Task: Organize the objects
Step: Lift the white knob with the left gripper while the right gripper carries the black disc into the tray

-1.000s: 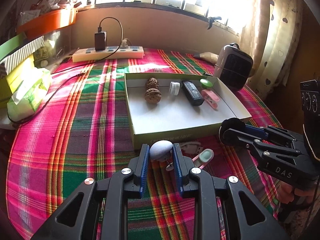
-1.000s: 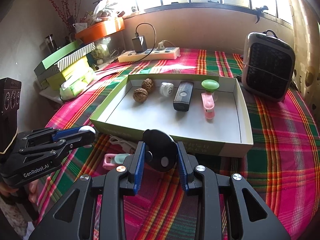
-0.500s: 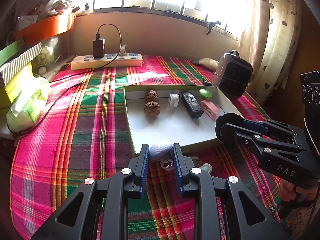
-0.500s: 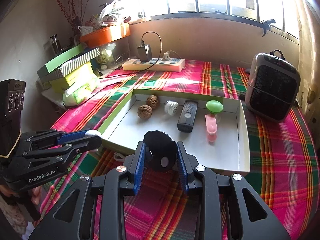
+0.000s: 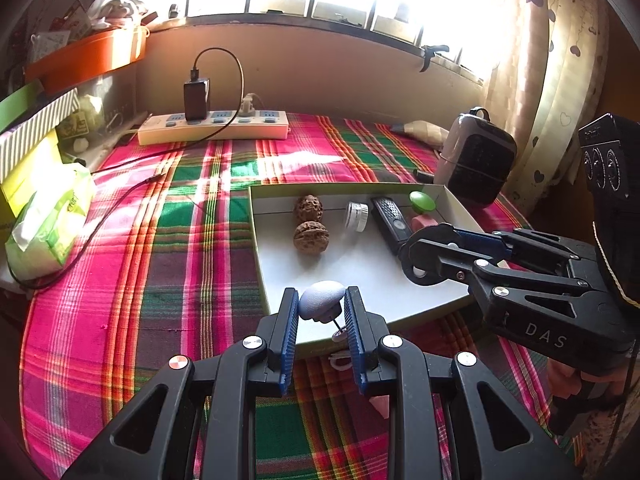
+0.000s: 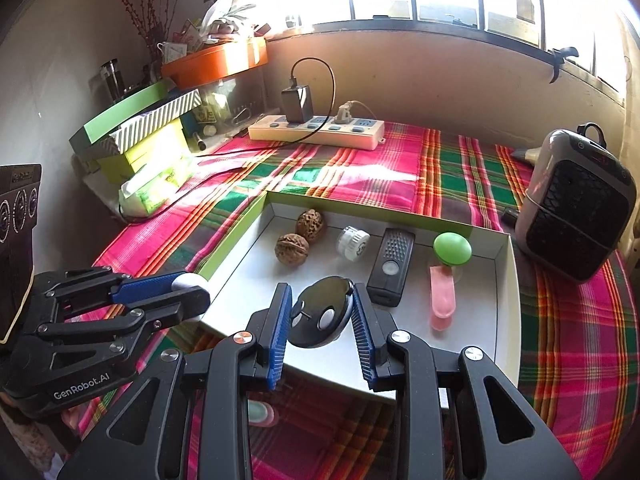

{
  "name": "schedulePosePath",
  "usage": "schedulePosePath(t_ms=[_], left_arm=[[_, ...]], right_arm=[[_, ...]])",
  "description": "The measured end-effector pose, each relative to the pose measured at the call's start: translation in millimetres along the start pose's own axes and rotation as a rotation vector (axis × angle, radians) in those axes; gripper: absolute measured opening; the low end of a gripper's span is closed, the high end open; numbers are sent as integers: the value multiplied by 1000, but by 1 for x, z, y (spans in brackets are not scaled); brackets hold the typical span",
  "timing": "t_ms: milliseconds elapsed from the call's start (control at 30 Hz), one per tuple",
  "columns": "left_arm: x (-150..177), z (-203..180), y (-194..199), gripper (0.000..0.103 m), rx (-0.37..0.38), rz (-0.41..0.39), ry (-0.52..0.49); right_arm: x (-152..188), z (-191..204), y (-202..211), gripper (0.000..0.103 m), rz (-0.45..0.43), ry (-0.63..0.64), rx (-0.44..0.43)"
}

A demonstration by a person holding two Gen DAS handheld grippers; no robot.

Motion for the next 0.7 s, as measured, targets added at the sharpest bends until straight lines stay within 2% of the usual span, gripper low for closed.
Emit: schedulePosePath(t_ms=[700], left_arm=[[-8,-1,-26,22,-9,27,4]], right_arm=[[-16,-11,-41,31,47,8,-25]])
Point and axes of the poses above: each gripper's, at about its wrist camera, not at the fingertips, and y roughly against the way its jaws point, z to its left, x to its underside, the point moved 6 cm from there along -y, roughly the way its jaws point, and after that the axes turned 12 degrees about y, right-handed, at the moved point
